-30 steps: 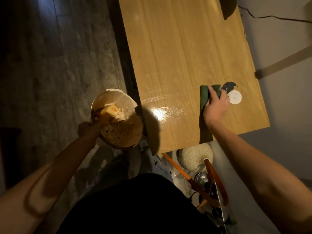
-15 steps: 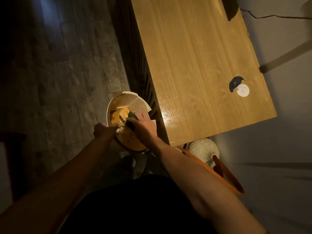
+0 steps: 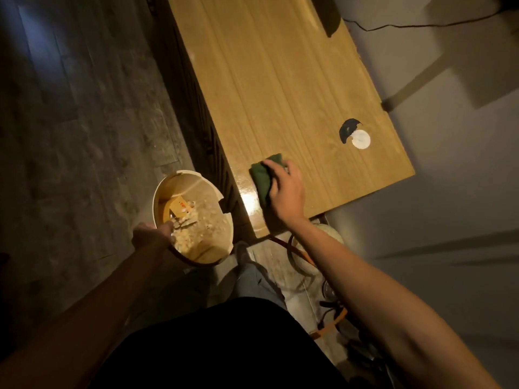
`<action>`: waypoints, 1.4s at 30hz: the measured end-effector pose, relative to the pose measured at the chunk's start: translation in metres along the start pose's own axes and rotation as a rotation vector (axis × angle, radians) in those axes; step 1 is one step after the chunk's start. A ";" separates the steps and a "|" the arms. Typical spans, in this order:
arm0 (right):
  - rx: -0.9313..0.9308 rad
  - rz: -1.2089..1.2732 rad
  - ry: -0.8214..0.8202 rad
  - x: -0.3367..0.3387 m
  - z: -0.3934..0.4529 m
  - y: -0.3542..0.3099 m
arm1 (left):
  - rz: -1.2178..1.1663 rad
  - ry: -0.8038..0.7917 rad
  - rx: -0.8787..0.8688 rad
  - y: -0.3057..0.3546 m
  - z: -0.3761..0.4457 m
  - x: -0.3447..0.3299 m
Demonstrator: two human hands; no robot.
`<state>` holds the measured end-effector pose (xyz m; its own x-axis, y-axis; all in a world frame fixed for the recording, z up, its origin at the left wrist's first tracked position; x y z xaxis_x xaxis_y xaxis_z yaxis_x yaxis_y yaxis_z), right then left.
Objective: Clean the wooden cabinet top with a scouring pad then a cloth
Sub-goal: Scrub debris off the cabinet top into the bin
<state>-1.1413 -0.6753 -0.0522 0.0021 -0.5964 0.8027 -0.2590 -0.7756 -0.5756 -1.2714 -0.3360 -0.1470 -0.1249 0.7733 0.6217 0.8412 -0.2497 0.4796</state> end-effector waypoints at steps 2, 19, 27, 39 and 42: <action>-0.116 0.009 0.088 0.036 0.025 0.045 | -0.016 -0.001 0.054 -0.003 -0.007 -0.007; -0.453 -0.273 0.281 0.208 0.166 0.281 | -0.210 0.198 0.076 0.009 -0.049 -0.018; -0.273 -0.263 0.219 0.141 0.144 0.227 | -0.240 0.230 0.099 0.001 -0.051 -0.019; 0.062 -0.258 0.003 -0.007 0.032 0.046 | -0.291 0.187 0.132 -0.021 -0.054 -0.021; 0.150 -0.204 -0.126 -0.053 -0.018 -0.003 | -0.327 0.167 0.100 -0.017 -0.054 -0.019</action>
<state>-1.1577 -0.6379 -0.0900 0.1625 -0.4388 0.8838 -0.0954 -0.8985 -0.4286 -1.3119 -0.3784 -0.1337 -0.4724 0.6950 0.5420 0.7887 0.0588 0.6119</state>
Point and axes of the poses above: each hand's wrist, its own z-axis towards the middle knuckle, its own x-axis out of the back of the hand, y = z × x, the point moved 8 cm from there along z, towards the middle knuckle, and after that the axes turned 12 degrees about -x, right-handed, at the moved point
